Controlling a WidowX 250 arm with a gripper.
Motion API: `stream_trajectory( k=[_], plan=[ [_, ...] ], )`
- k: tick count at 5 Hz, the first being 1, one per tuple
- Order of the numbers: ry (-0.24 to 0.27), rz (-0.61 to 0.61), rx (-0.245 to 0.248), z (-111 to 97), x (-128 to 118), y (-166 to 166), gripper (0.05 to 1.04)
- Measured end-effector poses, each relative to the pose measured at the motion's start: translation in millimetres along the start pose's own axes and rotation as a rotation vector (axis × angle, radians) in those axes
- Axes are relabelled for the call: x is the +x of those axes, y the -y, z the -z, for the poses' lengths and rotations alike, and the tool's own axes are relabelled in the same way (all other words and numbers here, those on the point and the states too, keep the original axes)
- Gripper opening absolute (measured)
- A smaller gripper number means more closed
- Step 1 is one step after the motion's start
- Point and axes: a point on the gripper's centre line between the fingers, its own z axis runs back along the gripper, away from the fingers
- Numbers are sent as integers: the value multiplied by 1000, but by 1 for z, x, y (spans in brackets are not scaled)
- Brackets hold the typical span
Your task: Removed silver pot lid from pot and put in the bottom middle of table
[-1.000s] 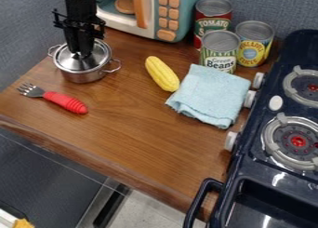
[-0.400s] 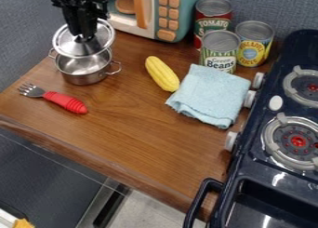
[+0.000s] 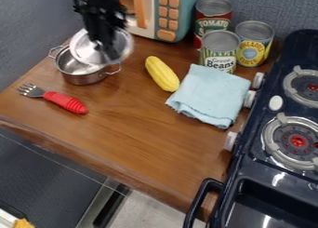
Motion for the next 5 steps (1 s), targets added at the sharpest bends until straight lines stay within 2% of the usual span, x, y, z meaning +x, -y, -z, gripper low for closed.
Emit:
stream_trajectory(
  k=[1, 2, 3, 4, 5],
  plan=[
    [74, 73, -49, -7, -6, 35, 274],
    [77, 124, -81, -8, -23, 62, 274],
    [82, 127, -75, -10, -26, 67, 274],
    [69, 113, -63, -9, -29, 64, 274],
    [-8, 107, -44, 13, -33, 58, 274]
  ],
)
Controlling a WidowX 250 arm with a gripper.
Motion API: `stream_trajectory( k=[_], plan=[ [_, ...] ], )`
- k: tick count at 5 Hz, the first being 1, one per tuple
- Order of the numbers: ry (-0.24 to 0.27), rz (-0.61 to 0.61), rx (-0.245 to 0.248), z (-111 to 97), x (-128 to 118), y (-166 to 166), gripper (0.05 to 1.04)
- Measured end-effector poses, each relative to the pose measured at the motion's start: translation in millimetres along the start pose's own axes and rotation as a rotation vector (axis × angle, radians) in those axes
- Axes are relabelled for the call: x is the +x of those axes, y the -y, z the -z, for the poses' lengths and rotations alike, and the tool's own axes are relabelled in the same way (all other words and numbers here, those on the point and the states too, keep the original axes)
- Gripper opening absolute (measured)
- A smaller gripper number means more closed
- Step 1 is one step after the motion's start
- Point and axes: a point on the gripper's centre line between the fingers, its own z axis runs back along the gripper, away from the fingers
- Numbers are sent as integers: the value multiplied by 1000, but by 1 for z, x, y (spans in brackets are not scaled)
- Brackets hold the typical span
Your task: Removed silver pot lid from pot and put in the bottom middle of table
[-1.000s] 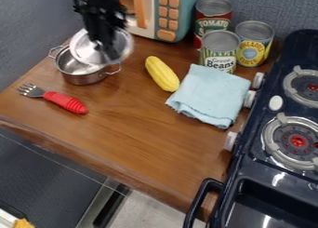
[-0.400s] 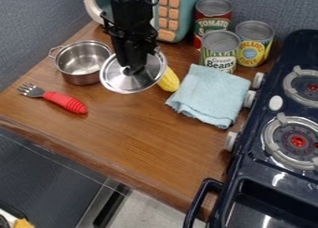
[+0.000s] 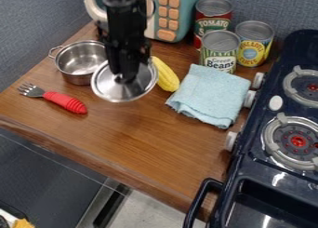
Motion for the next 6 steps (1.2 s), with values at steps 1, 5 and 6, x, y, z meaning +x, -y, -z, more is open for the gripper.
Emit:
stream_trajectory(
  k=[1, 5, 6],
  plan=[
    [-64, 15, 4, 19, -6, -6, 274],
    [-81, 40, 9, 45, -27, -5, 274],
    [-72, 71, 7, 51, -26, 2, 274]
  ],
)
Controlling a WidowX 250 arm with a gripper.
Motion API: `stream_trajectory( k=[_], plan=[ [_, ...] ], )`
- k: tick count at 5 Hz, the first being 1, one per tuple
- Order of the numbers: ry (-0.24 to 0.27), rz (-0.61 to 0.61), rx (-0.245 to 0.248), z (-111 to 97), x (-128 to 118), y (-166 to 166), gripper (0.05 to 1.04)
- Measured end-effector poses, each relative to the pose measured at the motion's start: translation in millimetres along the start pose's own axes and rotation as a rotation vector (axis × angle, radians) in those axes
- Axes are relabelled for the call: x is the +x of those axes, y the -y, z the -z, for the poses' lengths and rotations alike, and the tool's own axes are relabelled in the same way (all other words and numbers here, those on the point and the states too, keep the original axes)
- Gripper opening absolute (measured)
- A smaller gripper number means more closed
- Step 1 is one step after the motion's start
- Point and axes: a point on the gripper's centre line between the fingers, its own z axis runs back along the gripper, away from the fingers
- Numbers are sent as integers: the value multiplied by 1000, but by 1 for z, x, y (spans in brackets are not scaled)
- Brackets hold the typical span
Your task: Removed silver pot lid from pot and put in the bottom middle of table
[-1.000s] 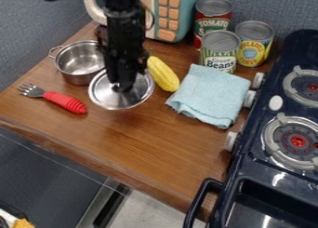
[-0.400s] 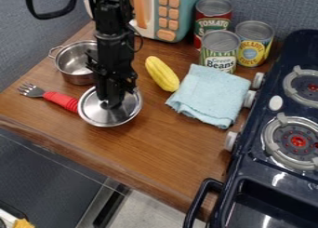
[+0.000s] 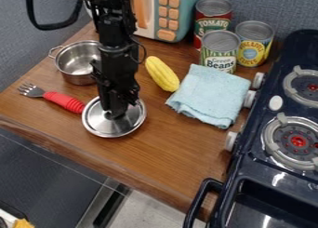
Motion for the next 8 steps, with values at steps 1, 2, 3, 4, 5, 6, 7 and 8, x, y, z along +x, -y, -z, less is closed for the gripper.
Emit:
stream_trajectory(
  k=[1, 2, 3, 4, 5, 6, 7, 8],
  plan=[
    [8, -4, 11, 1, 2, 1, 274],
    [6, 4, 16, 1, 3, 2, 274],
    [-8, 7, 17, 1, 2, 5, 336],
    [-31, 15, 21, -2, 1, 5, 662],
    [-31, 23, 14, -2, 1, 5, 934],
    [-1, 16, -7, -8, 1, 5, 1007],
    [121, -21, 8, -44, 1, -6, 1002],
    [269, -38, 81, -96, 3, -10, 1001]
  ],
)
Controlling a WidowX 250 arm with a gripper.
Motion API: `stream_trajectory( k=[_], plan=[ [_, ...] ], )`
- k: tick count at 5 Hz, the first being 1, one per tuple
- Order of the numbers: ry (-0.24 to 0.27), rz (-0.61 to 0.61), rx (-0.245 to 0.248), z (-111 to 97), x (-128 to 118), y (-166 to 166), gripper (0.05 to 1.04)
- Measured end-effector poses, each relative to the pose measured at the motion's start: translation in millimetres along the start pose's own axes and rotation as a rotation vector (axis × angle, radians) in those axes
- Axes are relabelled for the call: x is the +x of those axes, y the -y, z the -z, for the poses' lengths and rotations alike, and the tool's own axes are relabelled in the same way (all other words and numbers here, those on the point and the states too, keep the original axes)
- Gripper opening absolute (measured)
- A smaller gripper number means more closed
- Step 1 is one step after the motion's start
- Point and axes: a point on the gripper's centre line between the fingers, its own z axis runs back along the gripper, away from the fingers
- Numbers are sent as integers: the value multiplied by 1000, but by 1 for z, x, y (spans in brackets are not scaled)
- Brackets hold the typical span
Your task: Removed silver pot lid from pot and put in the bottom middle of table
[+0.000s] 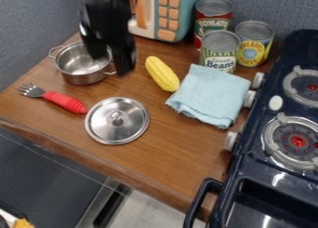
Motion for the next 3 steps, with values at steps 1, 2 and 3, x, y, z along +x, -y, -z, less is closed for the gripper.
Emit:
stream_trajectory(
  k=[1, 2, 3],
  plan=[
    [93, -12, 56, -39, 4, -3, 1001],
    [56, -51, 61, -48, -1, -4, 1001],
    [55, -57, 57, -48, -1, -4, 1001]
  ],
)
